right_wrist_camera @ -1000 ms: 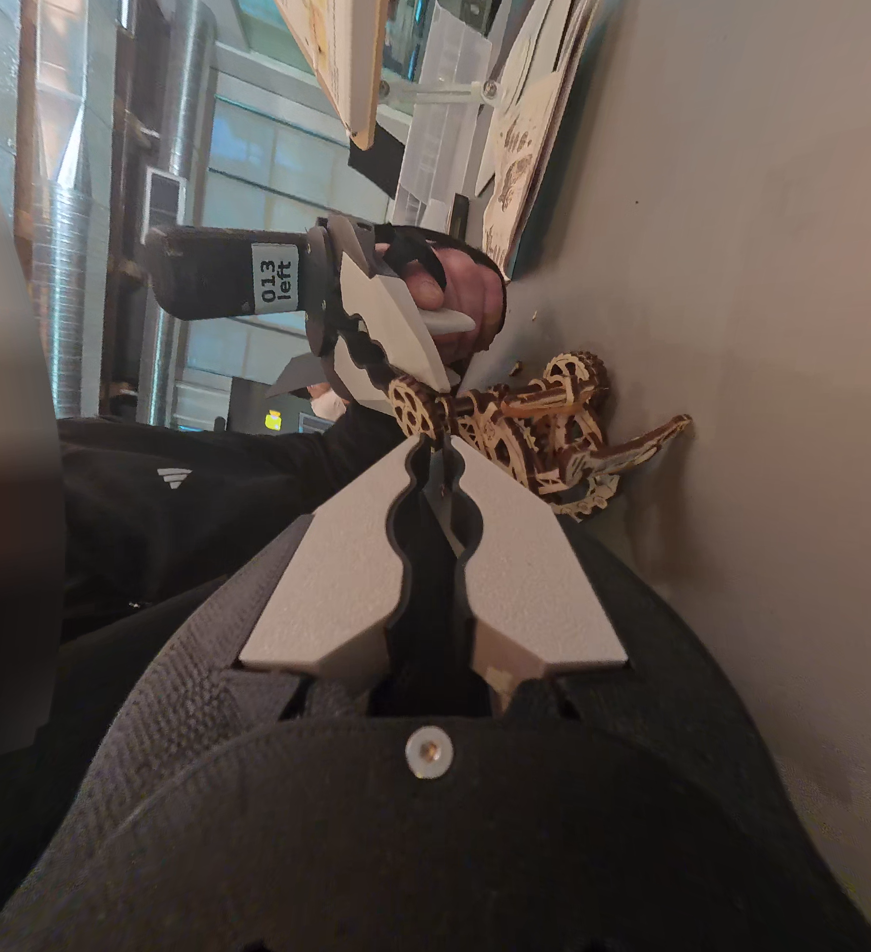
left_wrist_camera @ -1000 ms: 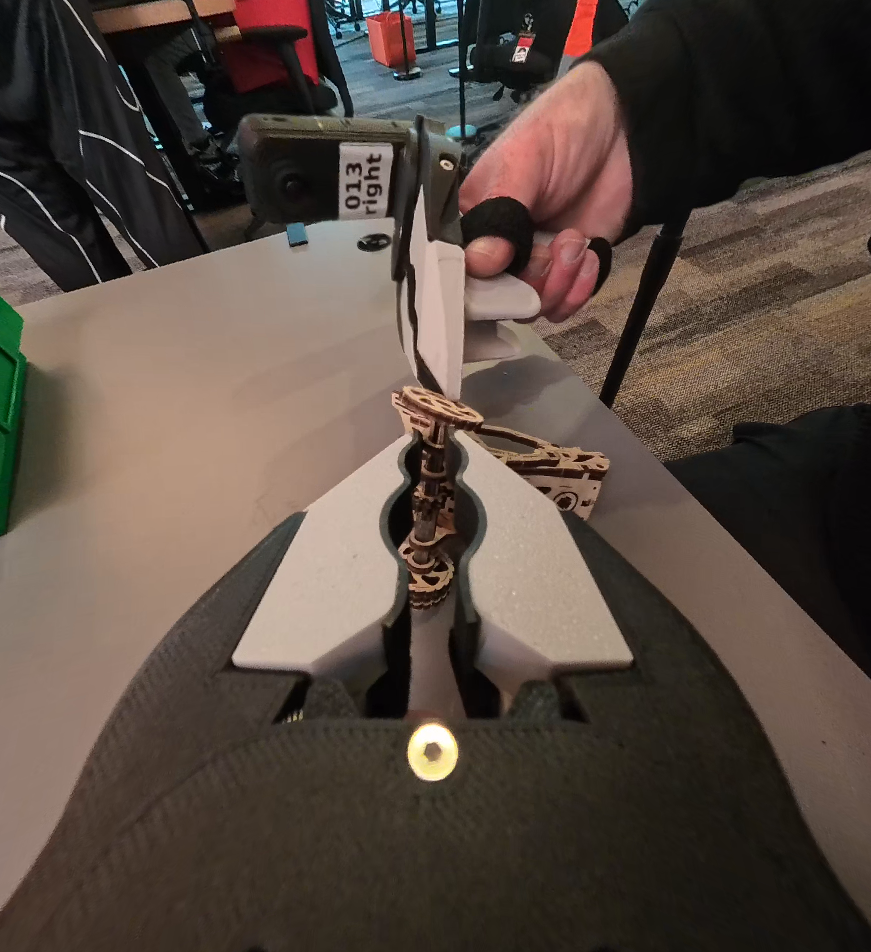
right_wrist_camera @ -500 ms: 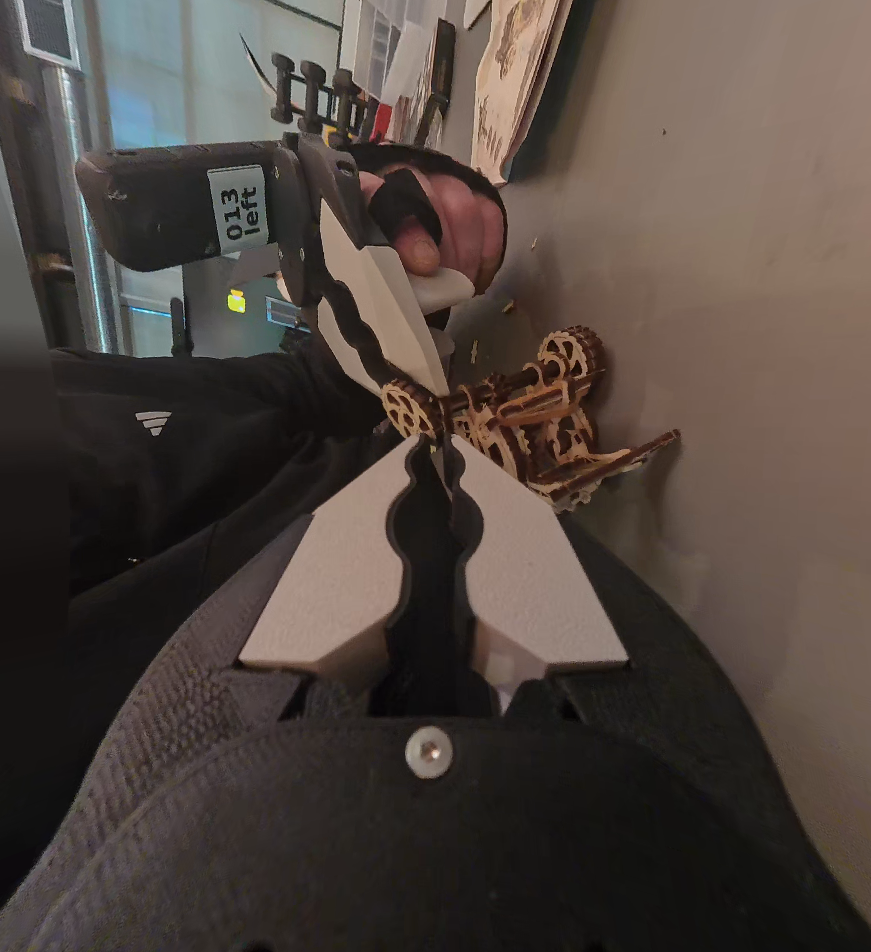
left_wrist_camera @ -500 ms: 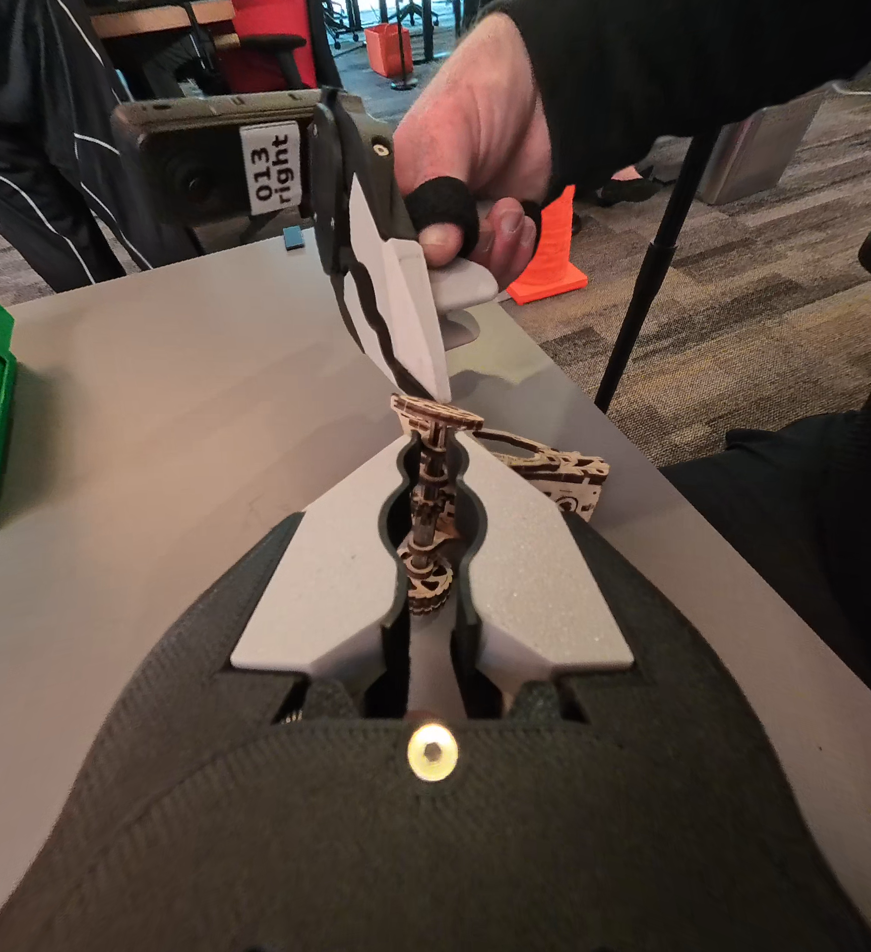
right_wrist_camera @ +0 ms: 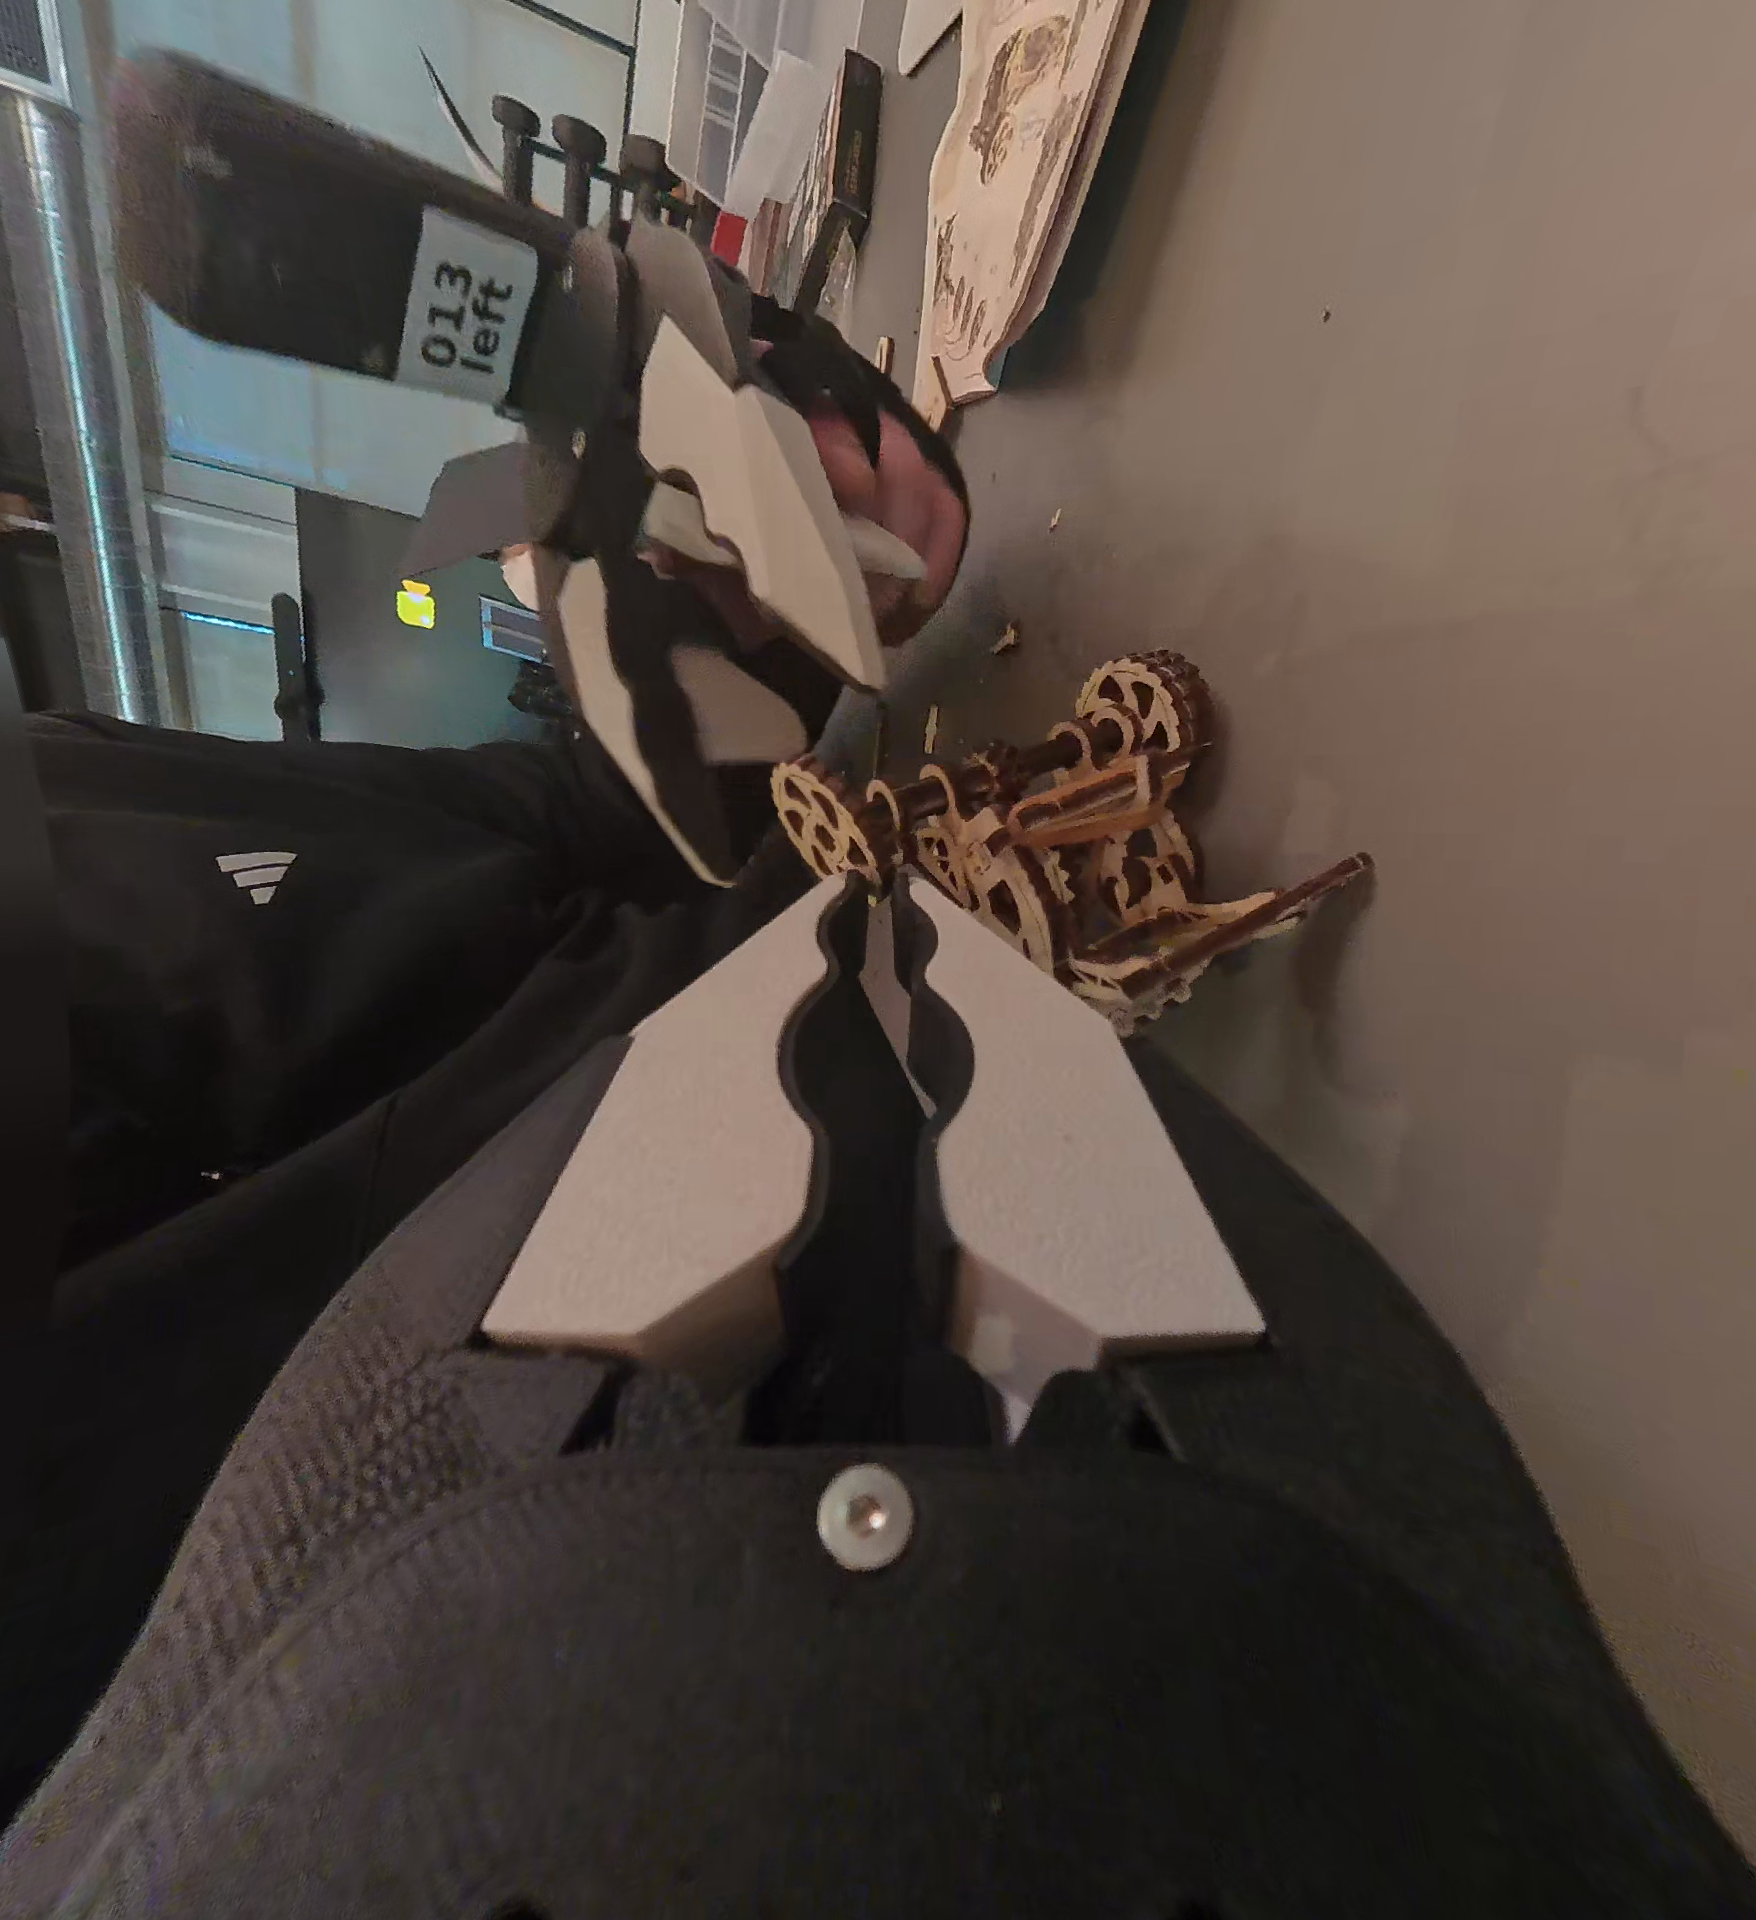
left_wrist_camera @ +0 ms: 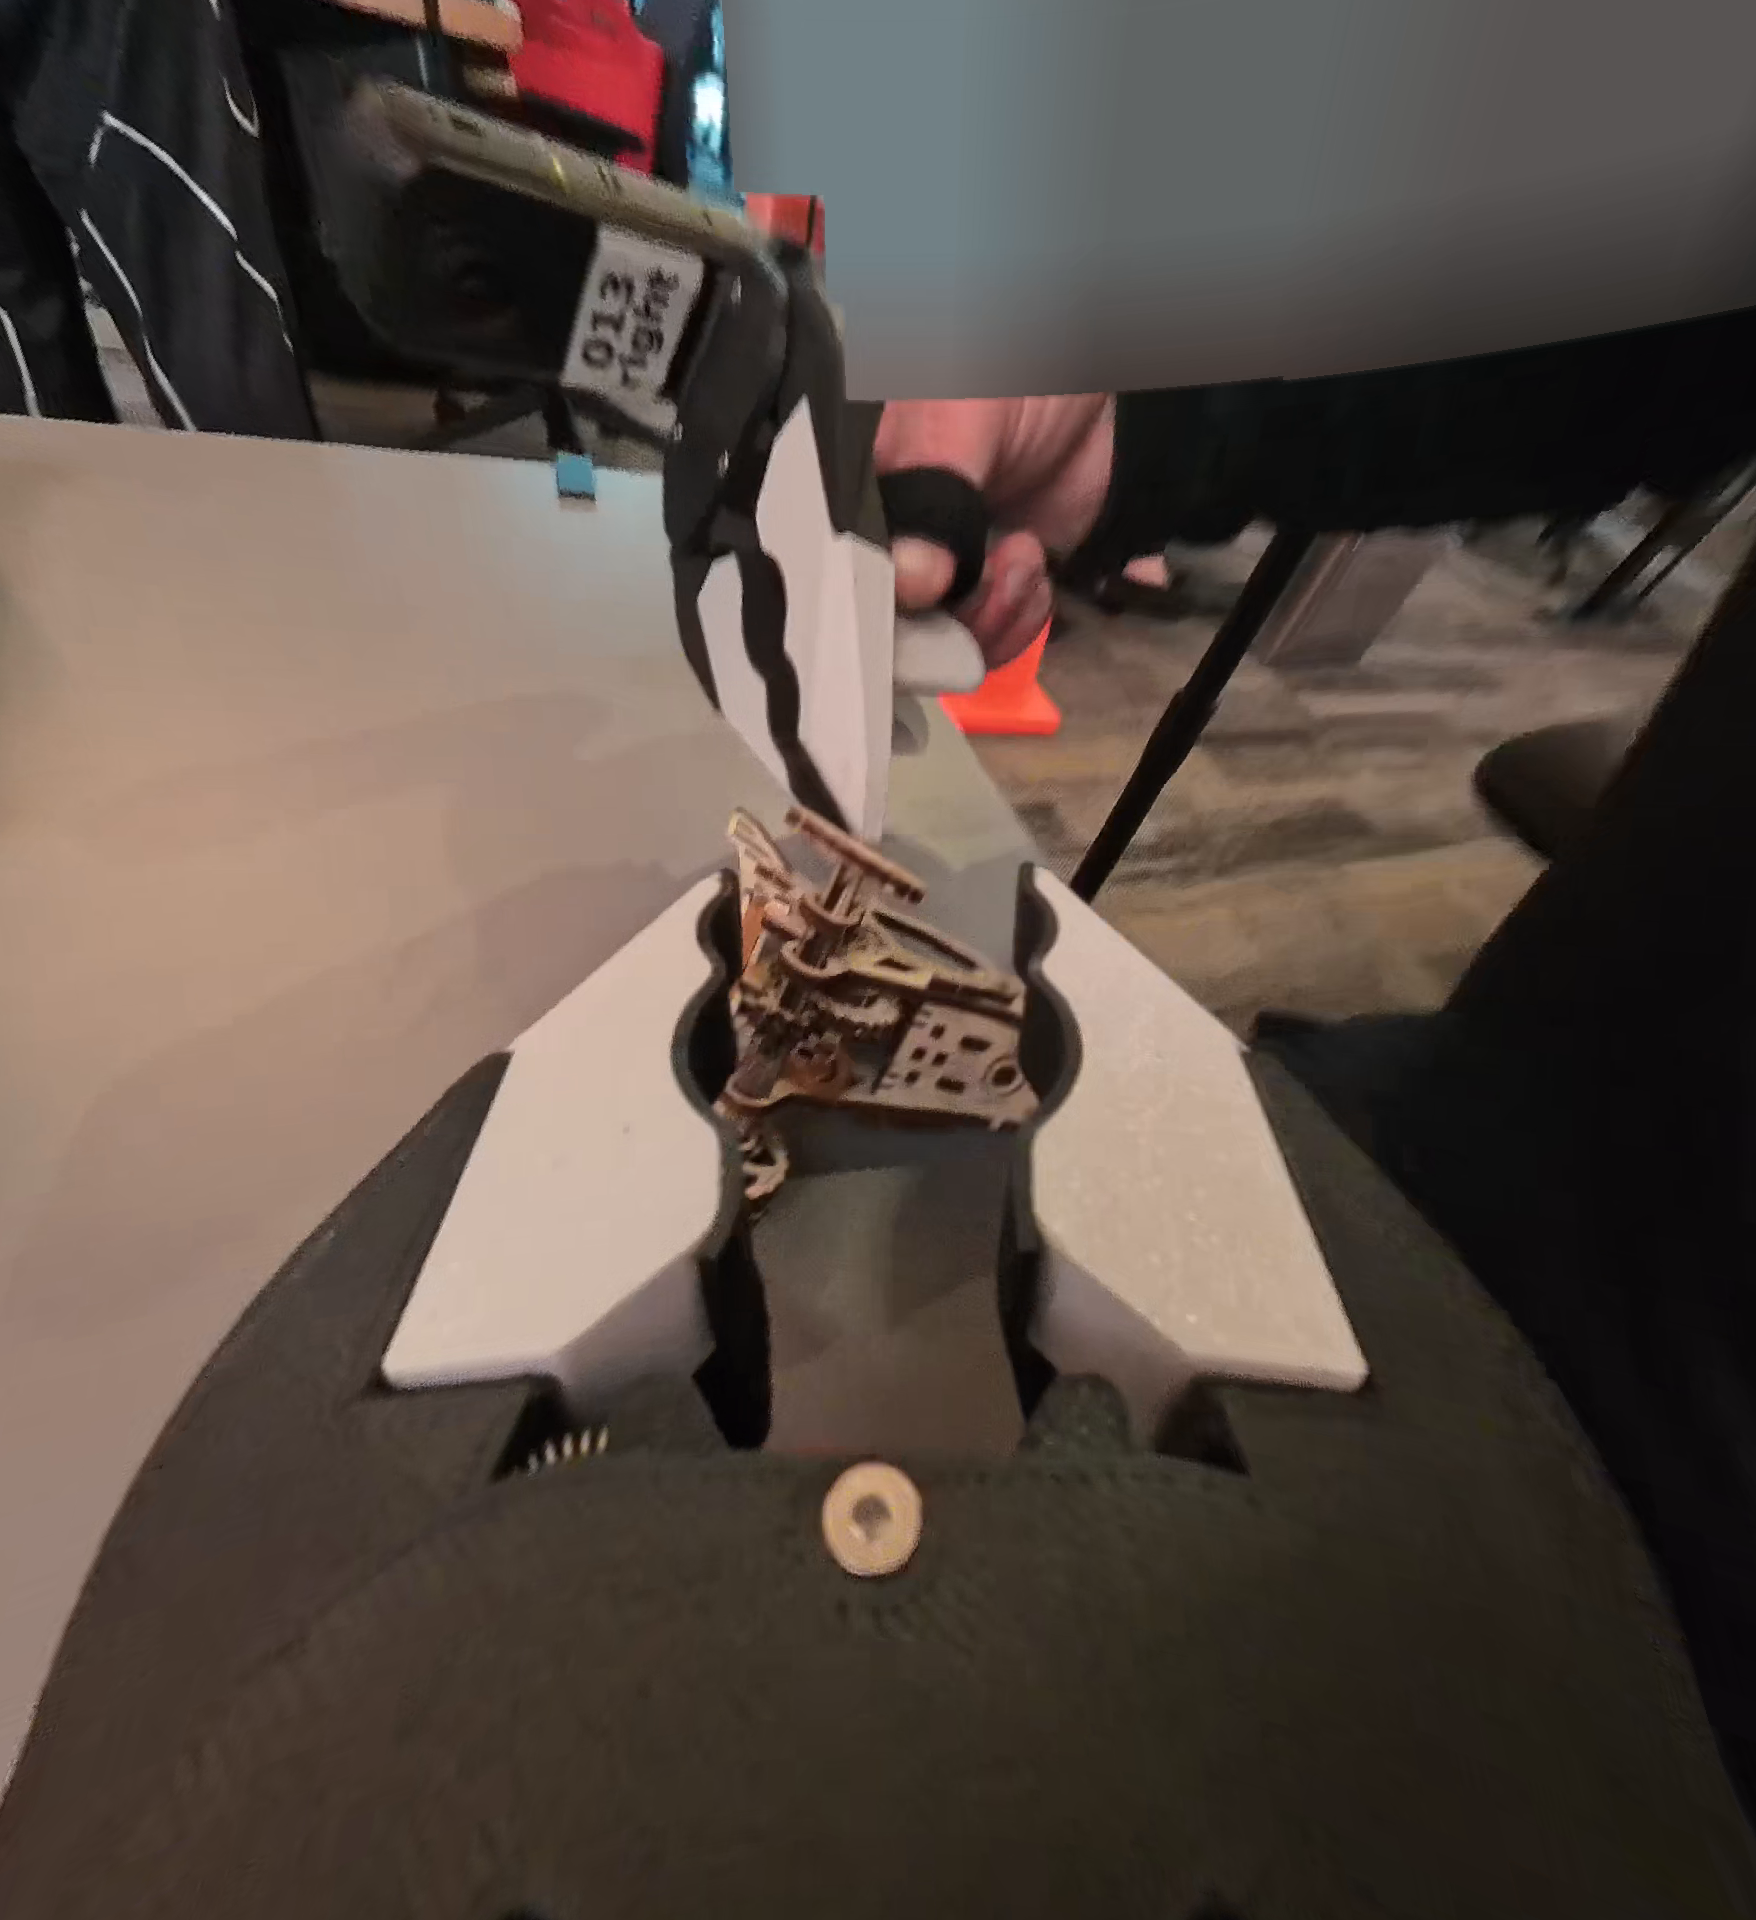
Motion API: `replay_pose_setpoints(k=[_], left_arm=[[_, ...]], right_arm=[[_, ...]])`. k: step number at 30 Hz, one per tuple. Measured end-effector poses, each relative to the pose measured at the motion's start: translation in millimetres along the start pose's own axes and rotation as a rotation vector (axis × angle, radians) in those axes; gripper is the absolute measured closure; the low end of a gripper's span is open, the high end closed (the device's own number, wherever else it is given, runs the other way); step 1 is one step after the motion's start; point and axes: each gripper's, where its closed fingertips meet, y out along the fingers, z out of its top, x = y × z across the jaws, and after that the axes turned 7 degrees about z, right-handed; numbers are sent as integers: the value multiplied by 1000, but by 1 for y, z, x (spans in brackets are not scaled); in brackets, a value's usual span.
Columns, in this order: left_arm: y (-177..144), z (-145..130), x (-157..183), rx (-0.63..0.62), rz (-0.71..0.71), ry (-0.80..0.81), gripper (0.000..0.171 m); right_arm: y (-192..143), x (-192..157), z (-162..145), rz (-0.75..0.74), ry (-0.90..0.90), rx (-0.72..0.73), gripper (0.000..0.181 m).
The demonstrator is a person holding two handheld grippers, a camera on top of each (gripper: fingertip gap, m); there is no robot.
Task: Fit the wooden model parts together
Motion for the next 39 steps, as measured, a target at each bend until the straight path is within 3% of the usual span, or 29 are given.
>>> replay_pose_setpoints(k=[4,10,24,39], left_arm=[[-3,14,-6,46,12,-131,134],[11,5,-12,3,53,-220,163],[9,5,-23,145,48,-553,170],[4,14,-33,191,166,-618,170]], right_arm=[[1,1,2,-4,0,2,178],[1,2,5,-10,-1,2,178],[-2,2,13,21,-2,-39,179],[-8,-3,28,43,-123,-16,181]])
